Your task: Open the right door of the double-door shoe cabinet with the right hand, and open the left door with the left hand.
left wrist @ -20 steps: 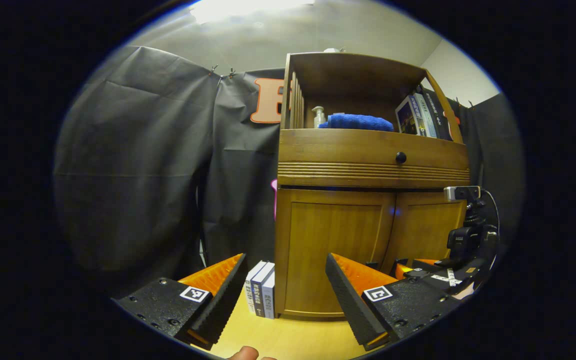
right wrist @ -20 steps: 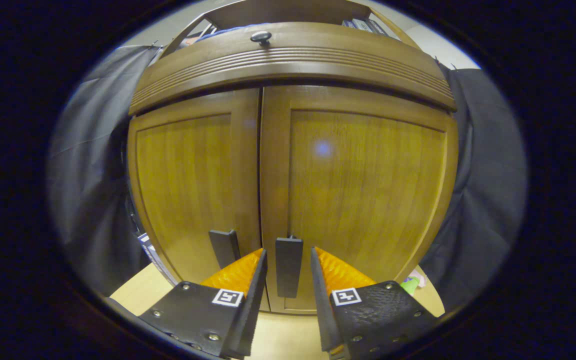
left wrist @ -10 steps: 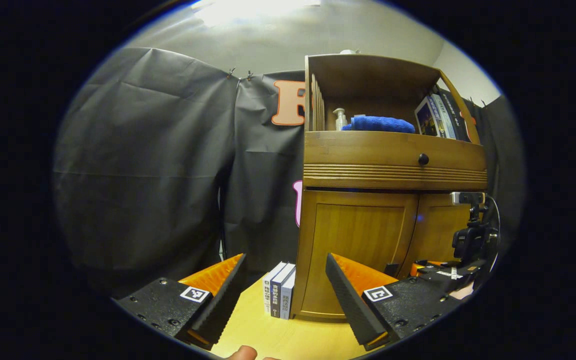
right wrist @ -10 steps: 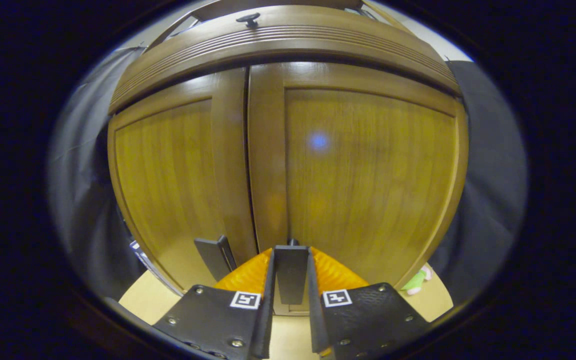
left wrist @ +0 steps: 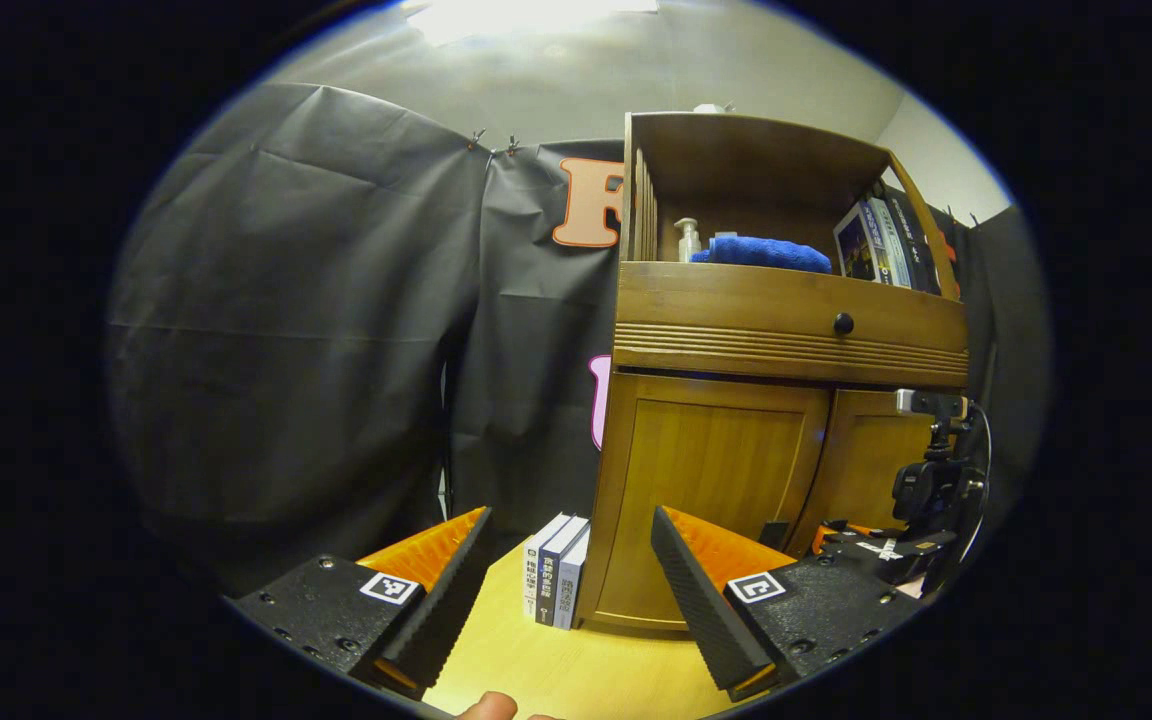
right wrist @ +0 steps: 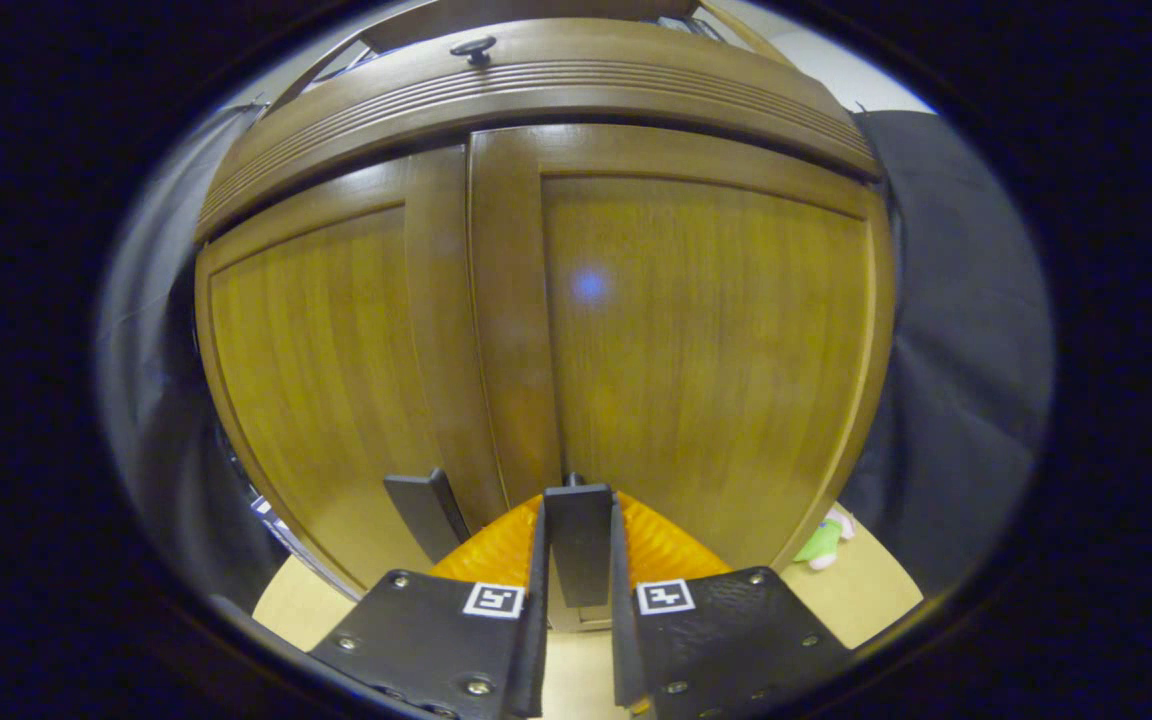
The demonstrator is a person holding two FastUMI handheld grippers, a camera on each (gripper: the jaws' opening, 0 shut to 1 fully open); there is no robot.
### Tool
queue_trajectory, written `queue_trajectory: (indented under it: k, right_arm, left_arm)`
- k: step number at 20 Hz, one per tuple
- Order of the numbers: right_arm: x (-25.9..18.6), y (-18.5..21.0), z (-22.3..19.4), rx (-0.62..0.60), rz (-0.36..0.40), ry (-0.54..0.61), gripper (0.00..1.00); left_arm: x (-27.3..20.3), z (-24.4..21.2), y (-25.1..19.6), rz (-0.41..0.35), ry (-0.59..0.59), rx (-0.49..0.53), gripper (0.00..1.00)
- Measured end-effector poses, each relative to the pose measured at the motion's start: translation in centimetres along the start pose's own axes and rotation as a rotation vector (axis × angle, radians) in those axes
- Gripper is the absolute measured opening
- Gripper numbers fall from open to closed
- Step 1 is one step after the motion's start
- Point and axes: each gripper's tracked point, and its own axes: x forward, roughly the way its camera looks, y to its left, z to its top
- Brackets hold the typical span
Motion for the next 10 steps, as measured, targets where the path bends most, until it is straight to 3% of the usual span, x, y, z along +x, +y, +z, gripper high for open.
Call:
queue_trajectory:
  k: [5,10]
  right_arm:
    - [-2.9,-1.2,-0.5,0.009,0.001,-0.001,0.27]
    - [-5.5,-2.5,-1.0,0.015,-0.020,-0.007,0.26]
  left_arm:
    - [-0.3,-0.8,-1.1,-0.043,0.020,0.004,0.94]
    - [-0.7,-1.7,-4.6,-0.161,0.056,-0.028,0.94]
